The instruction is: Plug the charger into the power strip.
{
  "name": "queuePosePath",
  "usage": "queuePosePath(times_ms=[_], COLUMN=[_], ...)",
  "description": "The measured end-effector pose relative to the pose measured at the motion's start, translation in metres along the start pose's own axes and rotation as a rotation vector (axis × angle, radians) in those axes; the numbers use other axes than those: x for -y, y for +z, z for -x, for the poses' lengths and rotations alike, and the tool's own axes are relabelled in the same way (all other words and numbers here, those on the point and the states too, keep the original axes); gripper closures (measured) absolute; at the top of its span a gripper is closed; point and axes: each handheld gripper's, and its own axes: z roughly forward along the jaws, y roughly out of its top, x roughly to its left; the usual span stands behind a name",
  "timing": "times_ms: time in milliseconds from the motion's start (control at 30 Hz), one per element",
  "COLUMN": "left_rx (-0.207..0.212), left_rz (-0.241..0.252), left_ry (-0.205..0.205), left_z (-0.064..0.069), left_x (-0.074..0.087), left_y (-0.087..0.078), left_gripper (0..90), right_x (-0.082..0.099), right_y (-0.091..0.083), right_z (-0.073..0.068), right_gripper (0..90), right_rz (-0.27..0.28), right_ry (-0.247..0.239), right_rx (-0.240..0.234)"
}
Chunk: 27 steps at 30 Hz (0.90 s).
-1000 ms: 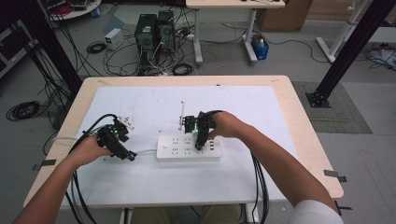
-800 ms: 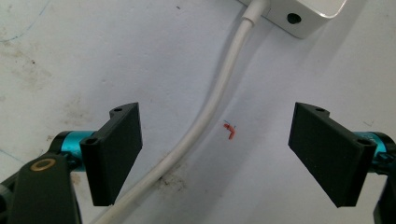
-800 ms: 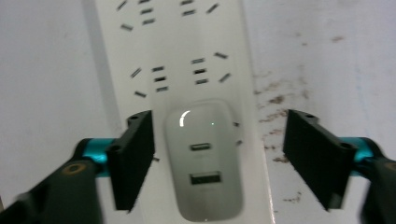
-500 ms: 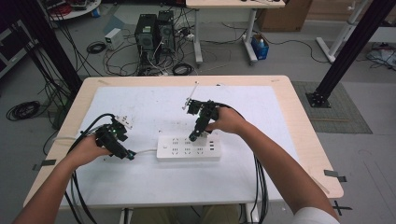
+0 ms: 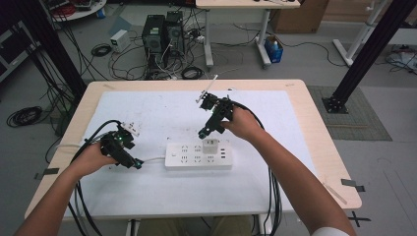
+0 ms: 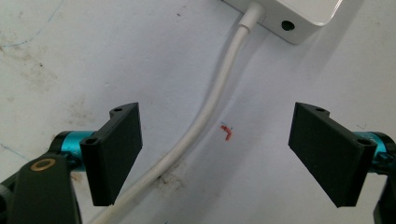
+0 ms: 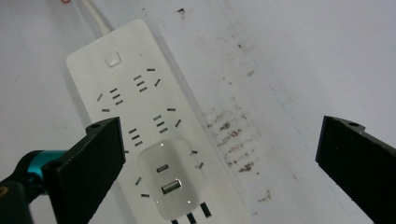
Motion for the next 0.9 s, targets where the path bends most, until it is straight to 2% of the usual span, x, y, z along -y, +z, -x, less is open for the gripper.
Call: queuePosePath(times_ms=[67,133,233,300,433,500,800,900], left_rx=[-0.002,-0.006,-0.007,-0.012,-0.026,-0.034,-0.048,-0.051], left_rz=[0.002,-0.009,0.005,0.014,0.030,0.040,0.033,0.026], left_ry=[0.001,0.020,0.015,0.022,0.031,0.031,0.039,0.046], left_z=[0.000,-0.001,0.000,0.000,0.001,0.000,0.001,0.001], left_x=[0.000,-0.001,-0.002,-0.005,-0.011,-0.013,-0.018,-0.018], left_y=[-0.001,-0.003,-0.004,-0.007,-0.012,-0.013,-0.009,-0.011], left_gripper=[17.6,17.6,17.6,17.6,17.6,17.6,17.6,17.6], right_x=[0.002,0.006,0.008,0.024,0.045,0.058,0.120,0.135], right_y=[-0.006,-0.015,-0.019,-0.042,-0.061,-0.069,-0.085,-0.087], right_z=[0.000,0.000,0.001,0.002,0.004,0.002,-0.006,-0.009], right_gripper=[0.8,0.8,0.8,0.8,0.8,0.8,0.8,0.8], right_rz=[0.008,0.028,0.040,0.069,0.084,0.069,0.086,0.095], right_ry=[0.007,0.022,0.017,0.056,0.103,0.132,0.258,0.290], right_rx=[0.010,0.022,0.024,0.071,0.111,0.138,0.181,0.188])
